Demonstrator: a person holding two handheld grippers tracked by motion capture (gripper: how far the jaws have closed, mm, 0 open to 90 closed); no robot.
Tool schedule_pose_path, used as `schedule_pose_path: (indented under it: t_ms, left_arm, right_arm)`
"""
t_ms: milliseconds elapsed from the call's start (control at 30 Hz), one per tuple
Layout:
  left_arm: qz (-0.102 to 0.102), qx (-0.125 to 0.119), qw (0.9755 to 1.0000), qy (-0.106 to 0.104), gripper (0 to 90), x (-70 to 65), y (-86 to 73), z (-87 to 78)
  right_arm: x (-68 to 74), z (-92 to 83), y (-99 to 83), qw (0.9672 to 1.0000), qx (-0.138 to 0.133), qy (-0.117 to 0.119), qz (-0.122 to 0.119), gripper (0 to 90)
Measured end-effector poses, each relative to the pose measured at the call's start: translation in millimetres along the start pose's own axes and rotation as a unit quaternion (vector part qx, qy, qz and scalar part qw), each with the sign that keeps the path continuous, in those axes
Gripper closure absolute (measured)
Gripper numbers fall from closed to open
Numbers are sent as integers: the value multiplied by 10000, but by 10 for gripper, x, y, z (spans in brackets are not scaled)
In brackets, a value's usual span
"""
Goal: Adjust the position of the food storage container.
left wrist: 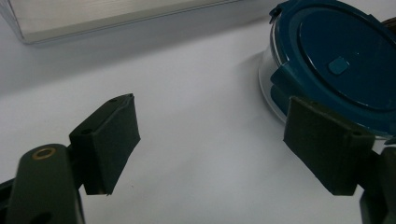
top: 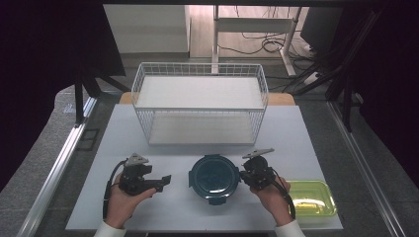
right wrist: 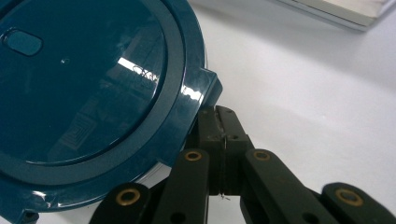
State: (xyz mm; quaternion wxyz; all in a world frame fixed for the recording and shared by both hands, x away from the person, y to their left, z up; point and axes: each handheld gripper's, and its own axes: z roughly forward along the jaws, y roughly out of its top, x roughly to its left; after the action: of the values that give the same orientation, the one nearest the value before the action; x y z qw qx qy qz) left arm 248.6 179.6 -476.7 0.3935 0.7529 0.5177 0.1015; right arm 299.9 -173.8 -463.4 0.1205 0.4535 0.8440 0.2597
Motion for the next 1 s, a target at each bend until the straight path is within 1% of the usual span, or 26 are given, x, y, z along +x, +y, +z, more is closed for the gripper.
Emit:
schedule_pose_path:
  t_ms: [33, 67, 167, 200, 300, 400, 567, 600, 733, 867, 933, 967, 1000]
  left_arm:
    - [-4, 4, 10000, -2, 175, 3, 0, -1]
    - [-11, 1, 10000, 3, 175, 5, 0, -1]
    - [-18, 0, 10000, 11, 174, 6, -2, -2]
    - [-18, 0, 10000, 11, 174, 6, -2, -2]
    - [-23, -11, 10000, 22, 174, 8, -3, -7]
    - [-28, -15, 10000, 23, 175, 16, -4, -11]
    - [-60, 5, 10000, 56, 174, 45, -11, -7]
    - [-67, 11, 10000, 62, 175, 51, -13, -4]
    - [-99, -3, 9999, 58, 175, 67, -20, -4]
    - [-95, -39, 9999, 82, 176, 78, -21, -19]
    - [-98, -76, 9999, 119, 176, 92, -22, -40]
    - [-118, -122, 9998, 136, 177, 103, -23, -54]
    - [-131, -160, 9997, 142, 177, 115, -23, -66]
  right_arm:
    - [31, 10, 7, 10000, -6, 30, -7, 890]
    - [31, 10, 7, 10000, -6, 30, -7, 890]
    - [82, 29, 20, 9999, -19, 161, -23, 890]
    - [82, 29, 20, 9999, -19, 161, -23, 890]
    - [142, 42, 31, 9998, -19, 209, -72, 890]
    - [192, 59, 43, 9994, -31, 344, -88, 890]
    - [257, 88, 72, 9988, -39, 472, -138, 890]
    - [275, 99, 80, 9985, -45, 535, -133, 890]
    - [285, 105, 85, 9983, -53, 554, -175, 890]
    - [244, 115, 90, 9973, -52, 712, -191, 889]
    - [238, 106, 90, 9973, -83, 699, -214, 888]
    - [241, 95, 91, 9977, -123, 627, -221, 888]
    - [240, 70, 95, 9982, -217, 497, -271, 887]
